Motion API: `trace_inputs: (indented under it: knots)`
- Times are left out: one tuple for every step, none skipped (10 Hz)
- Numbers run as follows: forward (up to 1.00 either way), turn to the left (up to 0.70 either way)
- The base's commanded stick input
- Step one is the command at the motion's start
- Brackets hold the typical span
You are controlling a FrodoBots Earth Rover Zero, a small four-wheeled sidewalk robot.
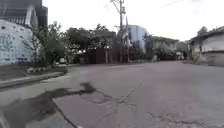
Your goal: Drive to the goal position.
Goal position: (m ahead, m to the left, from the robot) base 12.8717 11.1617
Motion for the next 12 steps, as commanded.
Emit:
trace_inputs:
  knots:
    - [1.00,0.00]
    - [1.00,0.00]
    - [1.00,0.00]
    - [1.00,0.00]
    - [1.00,0.00]
    - [1.00,0.00]
    - [1.00,0.00]
    - [1.00,0.00]
    - [1.00,0.00]
    - [1.00,0.00]
    - [1.00,0.00]
    - [1.00,0.00]
